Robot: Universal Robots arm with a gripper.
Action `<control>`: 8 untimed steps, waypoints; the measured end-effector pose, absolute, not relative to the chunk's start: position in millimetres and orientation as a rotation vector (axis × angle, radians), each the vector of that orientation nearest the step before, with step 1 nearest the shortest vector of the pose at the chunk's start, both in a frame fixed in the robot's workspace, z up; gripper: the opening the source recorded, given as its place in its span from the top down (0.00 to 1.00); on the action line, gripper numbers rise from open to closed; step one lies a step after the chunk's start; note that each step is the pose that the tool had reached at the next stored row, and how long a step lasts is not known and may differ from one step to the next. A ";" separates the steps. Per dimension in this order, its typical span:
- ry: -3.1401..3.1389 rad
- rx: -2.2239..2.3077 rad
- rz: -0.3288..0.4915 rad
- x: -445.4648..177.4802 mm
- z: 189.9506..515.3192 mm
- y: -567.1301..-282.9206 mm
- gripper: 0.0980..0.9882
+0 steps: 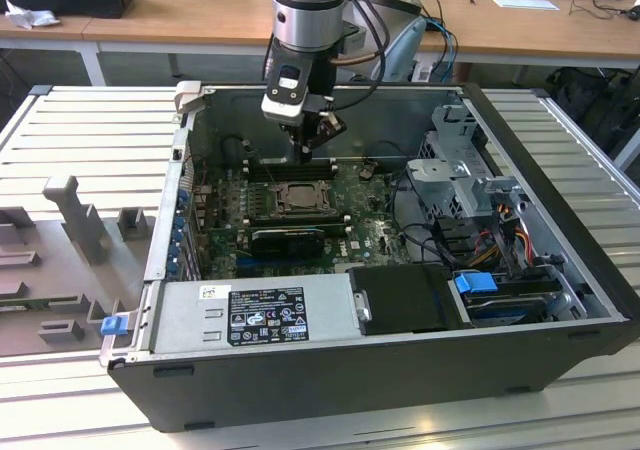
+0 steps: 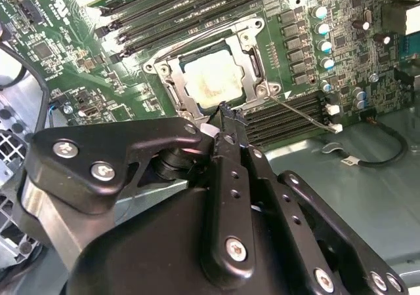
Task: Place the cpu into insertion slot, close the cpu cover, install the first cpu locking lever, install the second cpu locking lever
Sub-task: 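Install the first cpu locking lever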
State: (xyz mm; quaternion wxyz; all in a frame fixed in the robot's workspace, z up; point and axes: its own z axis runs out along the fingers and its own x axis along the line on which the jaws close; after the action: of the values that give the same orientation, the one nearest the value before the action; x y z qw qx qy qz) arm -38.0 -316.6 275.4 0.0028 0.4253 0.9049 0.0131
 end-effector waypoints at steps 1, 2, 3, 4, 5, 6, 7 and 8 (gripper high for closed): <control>2.843 1.324 0.041 -38.0 275.4 -316.6 0.99; 2.847 1.315 0.041 -38.0 275.4 -316.6 0.99; 2.851 1.307 0.041 -38.0 275.4 -316.6 0.99; 2.856 1.296 0.041 -38.0 275.4 -316.6 0.99; 2.860 1.286 0.041 -38.0 275.4 -316.6 0.99; 2.867 1.271 0.041 -38.0 275.4 -316.6 0.99; 2.873 1.258 0.041 -38.0 275.4 -316.6 0.99; 2.878 1.248 0.041 -38.0 275.4 -316.6 0.99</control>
State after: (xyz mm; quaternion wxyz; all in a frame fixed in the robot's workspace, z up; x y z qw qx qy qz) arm -38.0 -316.6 275.4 0.0024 0.3978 0.9174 0.0131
